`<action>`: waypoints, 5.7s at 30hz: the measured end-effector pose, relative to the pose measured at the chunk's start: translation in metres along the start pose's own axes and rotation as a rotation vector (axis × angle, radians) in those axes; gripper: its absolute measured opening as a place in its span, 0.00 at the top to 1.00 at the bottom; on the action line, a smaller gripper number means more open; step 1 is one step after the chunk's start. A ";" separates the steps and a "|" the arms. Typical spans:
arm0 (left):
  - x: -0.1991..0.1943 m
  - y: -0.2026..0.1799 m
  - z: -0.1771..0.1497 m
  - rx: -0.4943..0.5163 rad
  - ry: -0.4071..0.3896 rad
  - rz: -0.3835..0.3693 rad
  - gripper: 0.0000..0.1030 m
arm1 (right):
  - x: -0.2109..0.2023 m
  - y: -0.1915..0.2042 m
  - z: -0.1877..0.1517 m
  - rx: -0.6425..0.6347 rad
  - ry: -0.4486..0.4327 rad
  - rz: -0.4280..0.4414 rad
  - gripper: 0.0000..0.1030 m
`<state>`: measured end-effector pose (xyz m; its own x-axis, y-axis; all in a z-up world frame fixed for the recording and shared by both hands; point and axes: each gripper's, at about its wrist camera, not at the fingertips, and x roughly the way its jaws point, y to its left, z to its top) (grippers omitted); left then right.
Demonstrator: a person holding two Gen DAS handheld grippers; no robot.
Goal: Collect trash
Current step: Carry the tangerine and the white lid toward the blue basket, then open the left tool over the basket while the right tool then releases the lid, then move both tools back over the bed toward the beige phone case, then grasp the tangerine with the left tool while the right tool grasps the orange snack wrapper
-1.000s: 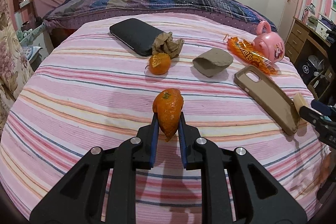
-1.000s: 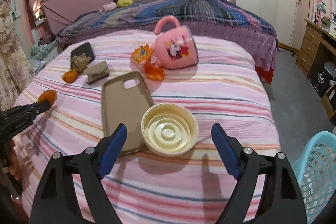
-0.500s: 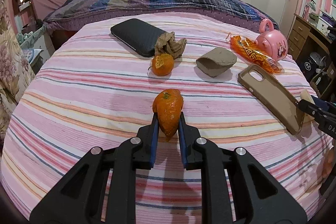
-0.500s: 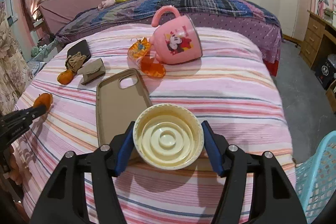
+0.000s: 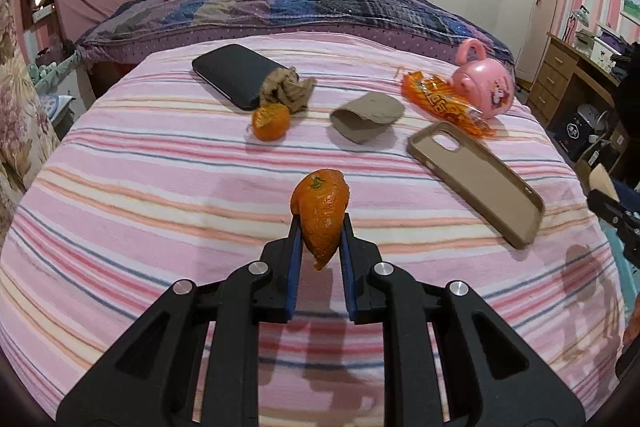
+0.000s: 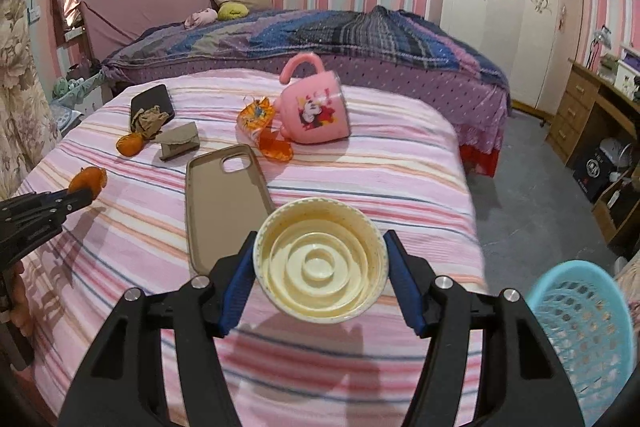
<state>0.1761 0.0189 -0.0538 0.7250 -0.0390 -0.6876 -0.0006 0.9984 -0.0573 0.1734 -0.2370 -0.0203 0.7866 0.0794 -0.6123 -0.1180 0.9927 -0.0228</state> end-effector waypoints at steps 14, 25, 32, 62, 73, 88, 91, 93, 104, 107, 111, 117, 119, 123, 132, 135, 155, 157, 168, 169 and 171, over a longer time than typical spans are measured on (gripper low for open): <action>-0.034 -0.044 -0.031 0.060 -0.033 -0.034 0.84 | -0.069 -0.076 -0.040 0.042 -0.021 -0.142 0.40; -0.045 -0.124 -0.026 0.123 -0.072 -0.105 0.84 | -0.096 -0.165 -0.074 0.126 -0.013 -0.271 0.40; -0.054 -0.218 -0.030 0.228 -0.089 -0.206 0.84 | -0.099 -0.206 -0.083 0.163 0.000 -0.334 0.40; -0.042 -0.376 -0.052 0.359 -0.100 -0.344 0.21 | -0.103 -0.276 -0.111 0.301 0.001 -0.392 0.40; -0.053 -0.322 -0.028 0.248 -0.167 -0.276 0.11 | -0.106 -0.264 -0.105 0.309 -0.019 -0.380 0.24; -0.081 -0.218 0.008 0.165 -0.264 -0.155 0.05 | -0.086 -0.203 -0.062 0.275 -0.073 -0.321 0.11; -0.079 -0.191 0.017 0.142 -0.268 -0.129 0.05 | -0.081 -0.189 -0.053 0.257 -0.079 -0.309 0.11; -0.075 -0.171 0.023 0.141 -0.278 -0.102 0.05 | -0.072 -0.171 -0.043 0.239 -0.082 -0.289 0.11; -0.047 -0.083 0.040 0.044 -0.259 -0.018 0.05 | -0.041 -0.099 -0.011 0.183 -0.070 -0.196 0.11; -0.040 -0.067 0.046 0.041 -0.242 -0.002 0.05 | -0.034 -0.082 -0.003 0.184 -0.063 -0.177 0.11; -0.036 -0.043 0.053 0.032 -0.244 0.012 0.05 | -0.027 -0.059 0.009 0.142 -0.060 -0.166 0.11; -0.026 -0.009 0.062 0.007 -0.234 0.056 0.05 | -0.021 -0.028 0.037 0.108 -0.073 -0.097 0.11; -0.022 0.003 0.064 -0.003 -0.228 0.078 0.05 | -0.015 -0.013 0.048 0.060 -0.074 -0.090 0.10; -0.014 0.023 0.068 -0.021 -0.208 0.098 0.05 | -0.005 0.009 0.063 0.003 -0.085 -0.081 0.10; 0.008 0.047 0.064 -0.062 -0.149 0.123 0.05 | 0.031 0.033 0.065 -0.018 -0.062 -0.043 0.07; 0.011 0.046 0.063 -0.049 -0.144 0.140 0.05 | 0.039 0.035 0.065 -0.018 -0.047 -0.044 0.06; 0.056 0.067 0.060 -0.088 -0.010 0.137 0.05 | 0.073 0.031 0.055 0.012 -0.011 -0.062 0.05; 0.062 0.067 0.061 -0.087 0.013 0.124 0.05 | 0.075 0.027 0.054 0.023 -0.008 -0.066 0.05; 0.095 0.052 0.075 -0.048 0.087 0.020 0.33 | 0.089 0.016 0.056 0.051 0.041 -0.062 0.05; 0.097 0.051 0.075 -0.044 0.094 0.008 0.40 | 0.091 0.016 0.056 0.051 0.043 -0.059 0.05; 0.099 0.048 0.075 -0.036 0.095 -0.006 0.47 | 0.093 0.014 0.056 0.053 0.044 -0.057 0.05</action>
<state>0.2997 0.0660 -0.0704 0.6566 -0.0510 -0.7525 -0.0220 0.9960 -0.0867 0.2786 -0.2103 -0.0338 0.7636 0.0198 -0.6454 -0.0408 0.9990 -0.0177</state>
